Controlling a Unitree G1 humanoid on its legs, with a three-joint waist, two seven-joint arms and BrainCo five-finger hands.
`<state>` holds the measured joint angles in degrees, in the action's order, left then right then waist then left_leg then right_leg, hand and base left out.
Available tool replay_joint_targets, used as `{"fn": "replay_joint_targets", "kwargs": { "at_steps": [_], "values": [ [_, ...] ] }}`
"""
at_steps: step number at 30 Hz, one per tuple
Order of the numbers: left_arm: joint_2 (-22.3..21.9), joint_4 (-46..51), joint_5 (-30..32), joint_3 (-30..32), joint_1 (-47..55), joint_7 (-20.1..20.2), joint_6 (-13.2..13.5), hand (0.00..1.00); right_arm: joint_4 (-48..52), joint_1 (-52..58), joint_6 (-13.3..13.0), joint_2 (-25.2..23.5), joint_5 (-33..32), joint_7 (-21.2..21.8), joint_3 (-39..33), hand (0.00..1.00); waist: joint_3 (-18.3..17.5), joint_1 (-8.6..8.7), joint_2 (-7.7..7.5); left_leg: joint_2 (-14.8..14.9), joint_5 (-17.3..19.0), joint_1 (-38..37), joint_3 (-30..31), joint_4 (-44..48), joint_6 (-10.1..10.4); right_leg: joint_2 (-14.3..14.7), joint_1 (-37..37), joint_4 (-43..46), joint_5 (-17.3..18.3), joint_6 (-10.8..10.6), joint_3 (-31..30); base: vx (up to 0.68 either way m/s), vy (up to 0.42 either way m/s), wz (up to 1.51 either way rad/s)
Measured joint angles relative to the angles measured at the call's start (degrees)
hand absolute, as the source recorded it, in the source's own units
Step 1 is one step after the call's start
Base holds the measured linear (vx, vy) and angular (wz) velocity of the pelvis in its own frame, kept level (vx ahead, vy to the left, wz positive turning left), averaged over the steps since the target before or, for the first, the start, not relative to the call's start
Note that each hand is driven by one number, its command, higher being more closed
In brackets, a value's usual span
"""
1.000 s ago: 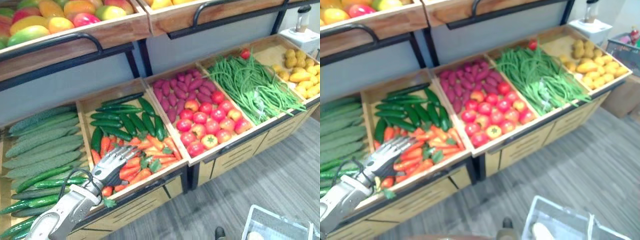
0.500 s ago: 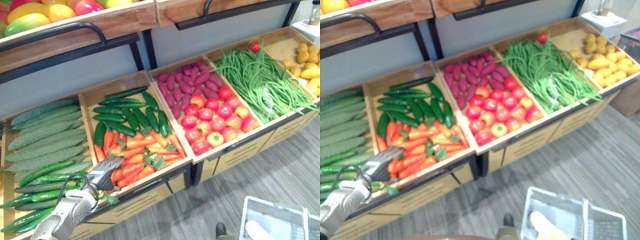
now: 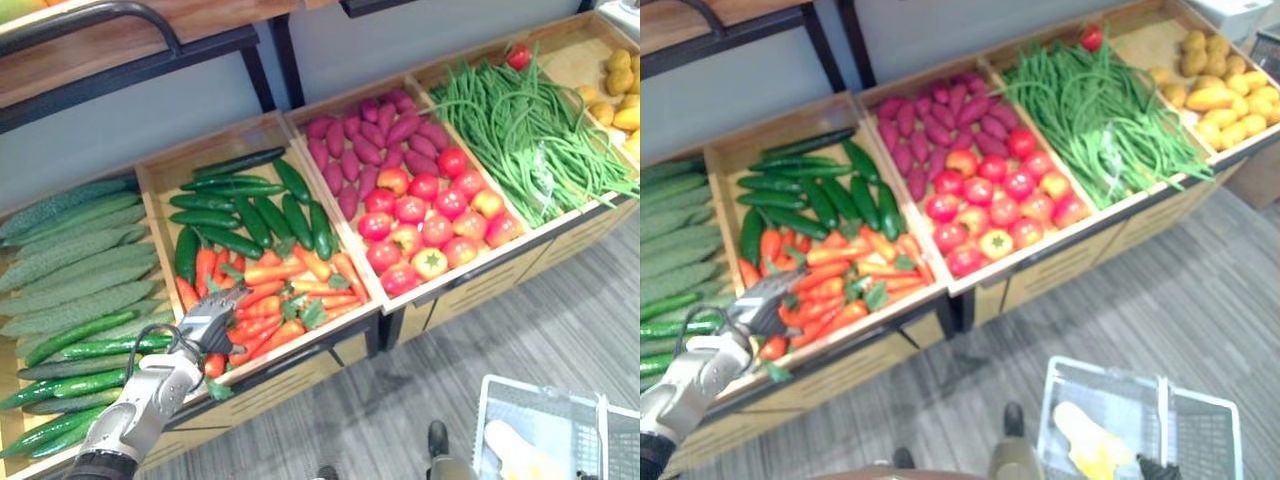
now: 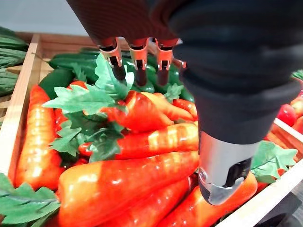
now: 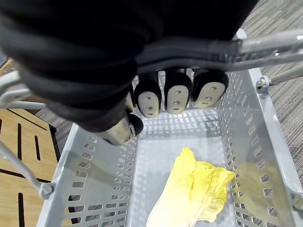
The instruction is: Pick vegetable in the basket
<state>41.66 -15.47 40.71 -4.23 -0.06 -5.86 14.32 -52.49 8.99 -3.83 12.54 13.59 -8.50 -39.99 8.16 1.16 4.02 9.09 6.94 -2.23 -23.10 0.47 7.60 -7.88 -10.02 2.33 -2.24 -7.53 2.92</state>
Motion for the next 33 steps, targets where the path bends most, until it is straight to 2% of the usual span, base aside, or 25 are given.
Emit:
{"fn": "replay_joint_targets", "kwargs": {
  "at_steps": [12, 20, 33],
  "values": [
    [-1.37, 0.1, -0.01, 0.12, -3.82, 0.0, -0.76, 0.0, 0.58, -1.52, 0.12, 0.16, 0.0, 0.18, -0.08, 1.0, 3.06, -1.27, -0.96, 0.29, 0.59, 2.27, -1.41, 1.85, 0.23, 0.57, -2.75, 0.94, -0.19, 0.22, -1.66, 0.01, -0.018, -0.06],
    [-3.3, -0.08, 0.01, 0.41, -4.45, -0.61, -1.37, 0.0, 0.6, -2.63, 0.14, 1.9, 0.01, 0.18, -0.05, 1.0, 3.99, -1.47, -1.36, 0.31, 1.71, 3.21, -1.31, 3.72, -0.09, 0.54, -2.92, 1.01, -0.19, 0.22, -1.82, 0.0, 0.0, 0.0],
    [-5.71, -2.43, 0.78, 4.86, -5.45, -0.68, -5.34, 0.0, 1.06, -3.5, 0.24, 2.21, 0.05, 0.26, -0.03, 1.0, 5.61, -1.44, -2.06, 0.3, 1.73, 4.07, -1.49, 4.7, -0.1, 0.42, -4.37, 1.93, -0.19, 0.21, -2.34, 0.0, -0.003, -0.01]
  ]
}}
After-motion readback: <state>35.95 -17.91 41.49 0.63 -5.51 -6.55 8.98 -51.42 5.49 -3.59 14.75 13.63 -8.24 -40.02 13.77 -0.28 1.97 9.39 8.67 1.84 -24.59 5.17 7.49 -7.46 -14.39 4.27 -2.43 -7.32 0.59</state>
